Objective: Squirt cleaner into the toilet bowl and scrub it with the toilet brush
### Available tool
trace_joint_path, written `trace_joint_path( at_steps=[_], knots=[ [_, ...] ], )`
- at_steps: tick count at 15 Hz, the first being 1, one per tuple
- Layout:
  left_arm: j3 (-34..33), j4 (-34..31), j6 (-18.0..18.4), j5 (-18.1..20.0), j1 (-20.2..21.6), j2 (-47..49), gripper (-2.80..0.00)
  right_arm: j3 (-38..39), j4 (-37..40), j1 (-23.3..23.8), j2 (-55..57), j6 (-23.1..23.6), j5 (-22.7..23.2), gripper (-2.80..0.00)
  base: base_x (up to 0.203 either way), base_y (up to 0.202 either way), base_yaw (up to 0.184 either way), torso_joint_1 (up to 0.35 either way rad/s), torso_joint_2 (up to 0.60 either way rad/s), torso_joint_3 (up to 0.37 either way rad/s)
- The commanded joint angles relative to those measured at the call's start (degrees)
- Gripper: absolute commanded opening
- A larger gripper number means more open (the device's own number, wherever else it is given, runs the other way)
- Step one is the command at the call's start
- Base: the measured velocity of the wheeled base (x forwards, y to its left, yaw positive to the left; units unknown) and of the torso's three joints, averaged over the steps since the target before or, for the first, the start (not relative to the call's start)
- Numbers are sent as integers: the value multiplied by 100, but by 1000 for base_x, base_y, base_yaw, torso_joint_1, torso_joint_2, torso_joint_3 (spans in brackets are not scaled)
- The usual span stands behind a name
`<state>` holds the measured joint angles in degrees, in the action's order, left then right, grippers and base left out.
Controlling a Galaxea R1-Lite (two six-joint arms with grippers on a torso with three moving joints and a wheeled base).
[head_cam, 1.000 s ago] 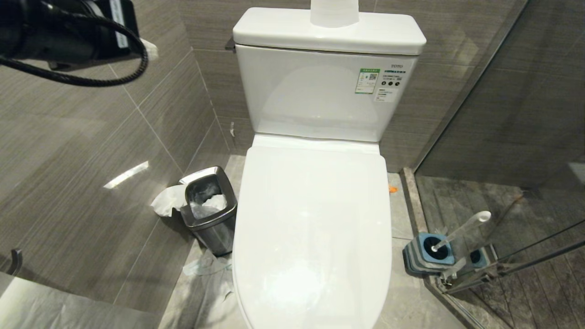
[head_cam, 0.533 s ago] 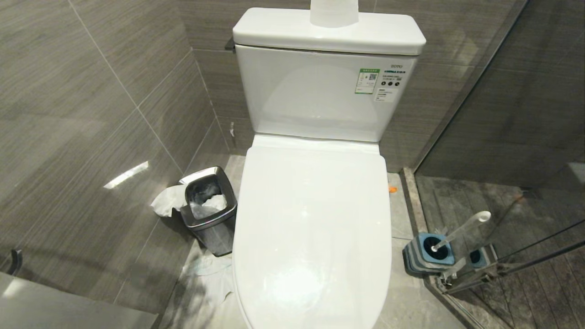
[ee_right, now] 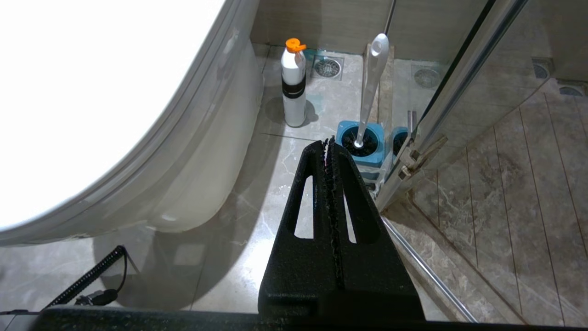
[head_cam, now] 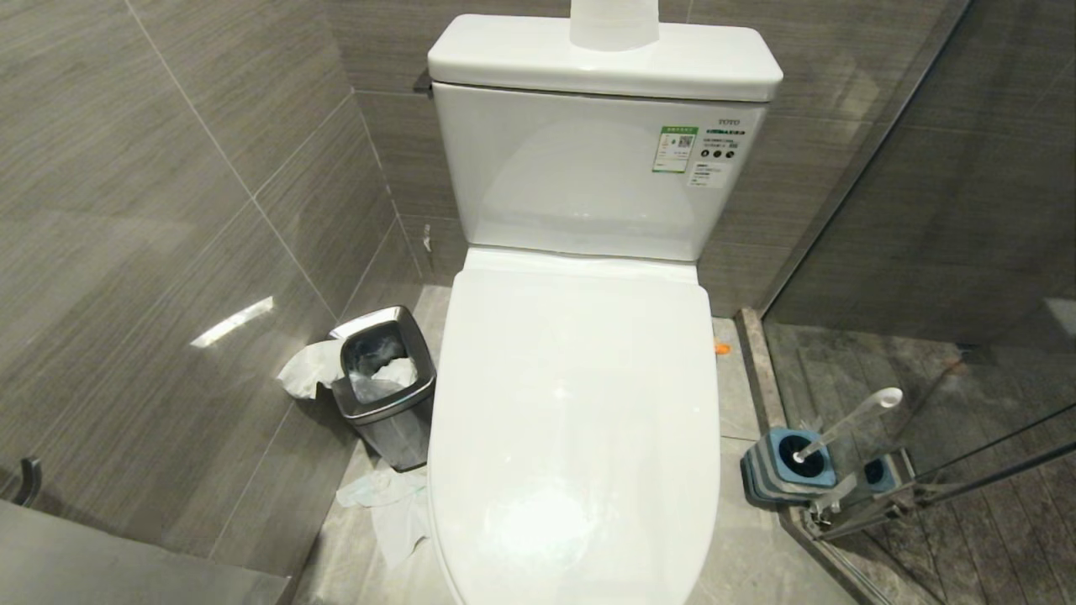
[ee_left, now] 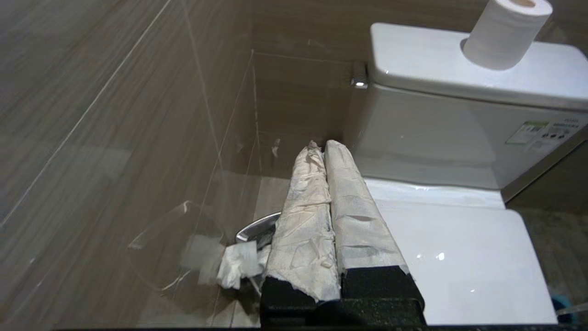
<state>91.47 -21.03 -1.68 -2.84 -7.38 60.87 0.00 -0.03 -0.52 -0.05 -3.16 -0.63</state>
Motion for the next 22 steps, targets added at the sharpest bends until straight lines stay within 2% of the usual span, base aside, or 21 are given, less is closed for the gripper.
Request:
trace_joint_path(
  at_steps=[1, 4, 8, 13, 22],
  knots=[
    [-755, 22, 155, 2, 195, -965, -280, 0, -4, -9, 5, -1, -1, -280, 0, 0, 0, 0, 0, 0],
    [-1549, 669, 466, -15, 496, -1686, -280, 0, 3, 0, 5, -1, 2, -280, 0, 0, 0, 0, 0, 0],
    [-2288, 1308, 520, -92, 777, -2787, -280, 0, -4, 0, 5, -1, -5, -280, 0, 0, 0, 0, 0, 0],
    [-2953, 923, 669, -465, 888, -3954, -280, 0, -6, 0, 5, -1, -7, -280, 0, 0, 0, 0, 0, 0],
    [-3679, 227, 1025, -431, 774, -5216, -280, 0, 3, -4, 5, -1, -4, -280, 0, 0, 0, 0, 0, 0]
  ],
)
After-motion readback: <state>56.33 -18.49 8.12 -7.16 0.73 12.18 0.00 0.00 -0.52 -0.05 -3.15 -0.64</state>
